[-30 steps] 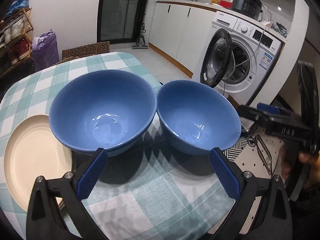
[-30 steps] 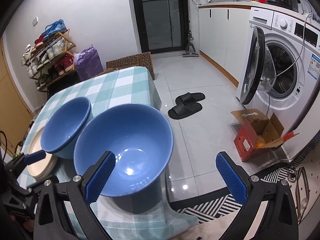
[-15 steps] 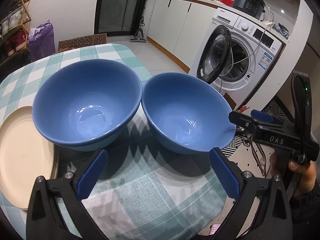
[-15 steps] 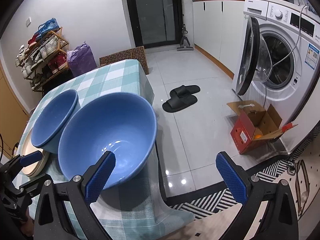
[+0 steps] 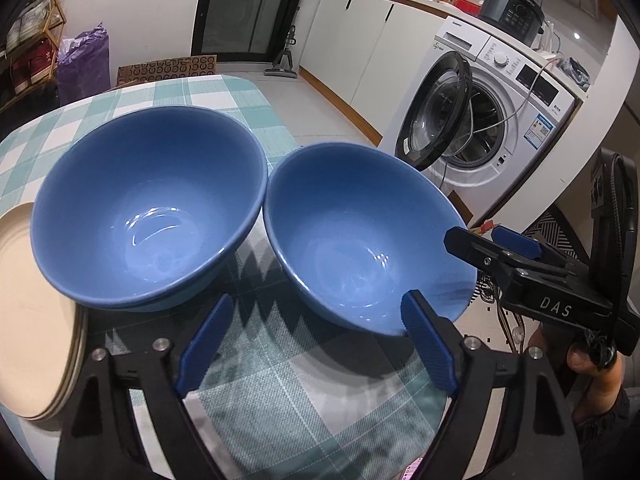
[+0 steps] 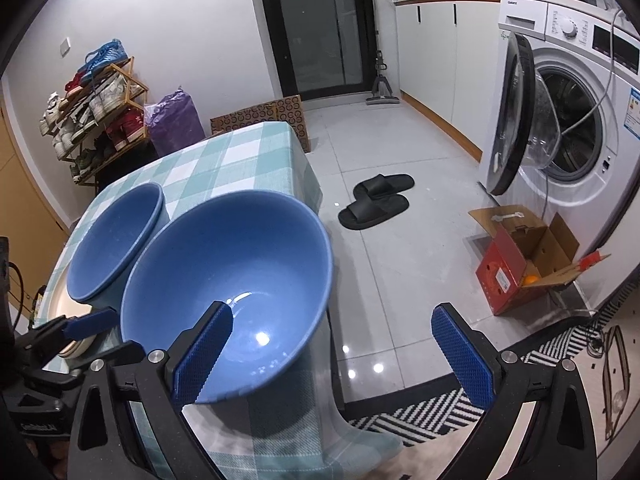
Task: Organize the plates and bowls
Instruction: 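Move both open grippers to the rim of the remaining blue bowl, then close both grippers on the rim of the remaining blue bowl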
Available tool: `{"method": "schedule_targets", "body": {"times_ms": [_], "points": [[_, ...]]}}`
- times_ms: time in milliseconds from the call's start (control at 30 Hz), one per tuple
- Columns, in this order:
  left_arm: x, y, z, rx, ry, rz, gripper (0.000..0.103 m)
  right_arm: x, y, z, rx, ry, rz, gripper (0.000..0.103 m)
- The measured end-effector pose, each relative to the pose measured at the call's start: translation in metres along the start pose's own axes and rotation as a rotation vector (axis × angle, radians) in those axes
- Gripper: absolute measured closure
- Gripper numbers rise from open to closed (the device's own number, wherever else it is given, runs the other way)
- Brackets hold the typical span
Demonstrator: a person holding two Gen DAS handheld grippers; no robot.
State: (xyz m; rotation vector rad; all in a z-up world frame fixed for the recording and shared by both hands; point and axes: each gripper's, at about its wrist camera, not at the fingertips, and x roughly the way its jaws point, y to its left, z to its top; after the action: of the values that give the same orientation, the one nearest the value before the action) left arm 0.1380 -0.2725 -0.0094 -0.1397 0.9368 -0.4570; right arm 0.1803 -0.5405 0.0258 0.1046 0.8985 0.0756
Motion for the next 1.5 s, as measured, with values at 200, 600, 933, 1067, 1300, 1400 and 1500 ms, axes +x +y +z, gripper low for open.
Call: {"method": "schedule_targets", "body": {"times_ms": [200, 600, 933, 1067, 1300, 1400, 1500], "points": [[0.008, 0.002, 0.003, -0.016, 0.017, -0.004, 0.017, 0.015, -0.001, 0.006, 0.015, 0.028, 0.021, 0.029], [0.017, 0.005, 0.007, -0.022, 0.040, -0.003, 0.030, 0.027, -0.001, 0.012, 0.018, 0.026, 0.032, 0.044], [0.019, 0.001, 0.007, -0.009, 0.046, -0.015, 0.044, 0.030, -0.006, 0.017, 0.040, 0.007, 0.027, 0.069], [0.020, 0.001, 0.006, -0.007, 0.054, -0.024, 0.049, 0.030, -0.004, 0.017, 0.034, 0.008, 0.026, 0.076], [0.018, -0.004, 0.004, 0.014, 0.057, -0.036, 0.057, 0.023, 0.001, 0.015, 0.011, -0.014, 0.017, 0.088], [0.018, -0.006, 0.004, 0.024, 0.056, -0.036, 0.058, 0.020, 0.001, 0.014, 0.009, -0.023, 0.017, 0.091], [0.018, -0.007, 0.003, 0.027, 0.050, -0.027, 0.059, 0.018, 0.001, 0.012, 0.003, -0.025, 0.019, 0.093]]}}
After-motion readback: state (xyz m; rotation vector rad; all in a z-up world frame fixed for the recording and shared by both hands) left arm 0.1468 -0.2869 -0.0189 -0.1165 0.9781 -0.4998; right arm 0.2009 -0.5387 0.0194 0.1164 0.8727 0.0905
